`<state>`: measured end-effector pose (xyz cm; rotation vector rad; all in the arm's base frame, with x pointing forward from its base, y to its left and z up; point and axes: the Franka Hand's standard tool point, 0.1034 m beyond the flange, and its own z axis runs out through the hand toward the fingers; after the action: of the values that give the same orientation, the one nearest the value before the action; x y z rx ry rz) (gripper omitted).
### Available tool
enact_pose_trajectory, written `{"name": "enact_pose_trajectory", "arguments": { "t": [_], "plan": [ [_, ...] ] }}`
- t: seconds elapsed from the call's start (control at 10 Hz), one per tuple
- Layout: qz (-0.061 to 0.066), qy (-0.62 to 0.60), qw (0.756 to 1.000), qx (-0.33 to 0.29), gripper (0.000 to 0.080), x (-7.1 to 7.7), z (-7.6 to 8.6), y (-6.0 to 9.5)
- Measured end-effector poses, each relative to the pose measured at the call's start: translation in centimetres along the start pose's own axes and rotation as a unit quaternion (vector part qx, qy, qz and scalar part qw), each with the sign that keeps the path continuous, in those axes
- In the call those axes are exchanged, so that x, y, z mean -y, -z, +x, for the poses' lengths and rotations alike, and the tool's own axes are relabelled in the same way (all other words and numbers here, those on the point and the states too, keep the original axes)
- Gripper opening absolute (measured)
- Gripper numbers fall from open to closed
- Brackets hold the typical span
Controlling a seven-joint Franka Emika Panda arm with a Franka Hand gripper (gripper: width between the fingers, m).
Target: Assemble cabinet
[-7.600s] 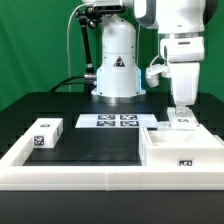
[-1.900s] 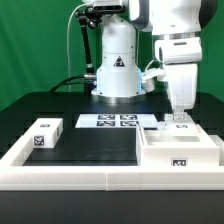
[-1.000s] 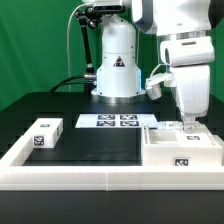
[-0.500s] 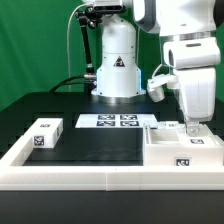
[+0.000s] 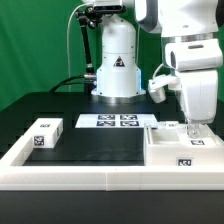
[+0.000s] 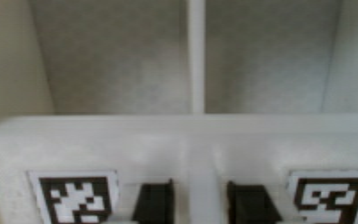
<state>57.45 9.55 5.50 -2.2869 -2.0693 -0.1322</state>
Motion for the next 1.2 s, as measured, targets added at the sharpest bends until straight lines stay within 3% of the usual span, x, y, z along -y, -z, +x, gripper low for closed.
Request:
{"name": "enact_pose_trajectory", "arguments": {
  "t": [0.1, 0.2, 0.3, 0.4, 0.5, 0.6, 1.0, 1.2],
  "plan": [
    [0.0, 0.0, 1.0, 0.0, 0.0285, 0.0, 0.0, 0.0],
    [0.0, 0.0, 1.0, 0.0, 0.0469, 0.0, 0.0, 0.0],
    [0.0, 0.0, 1.0, 0.0, 0.0605, 0.0, 0.0, 0.0],
    [0.0, 0.0, 1.0, 0.0, 0.0605, 0.0, 0.0, 0.0],
    [0.0, 0.0, 1.0, 0.0, 0.0751, 0.0, 0.0, 0.0],
    [0.0, 0.0, 1.0, 0.0, 0.0784, 0.0, 0.0, 0.0],
    [-0.001, -0.001, 1.0, 0.0, 0.0796, -0.1, 0.0, 0.1],
    [-0.007, -0.007, 1.0, 0.002, 0.0796, -0.4, 0.3, 1.3]
  ]
}}
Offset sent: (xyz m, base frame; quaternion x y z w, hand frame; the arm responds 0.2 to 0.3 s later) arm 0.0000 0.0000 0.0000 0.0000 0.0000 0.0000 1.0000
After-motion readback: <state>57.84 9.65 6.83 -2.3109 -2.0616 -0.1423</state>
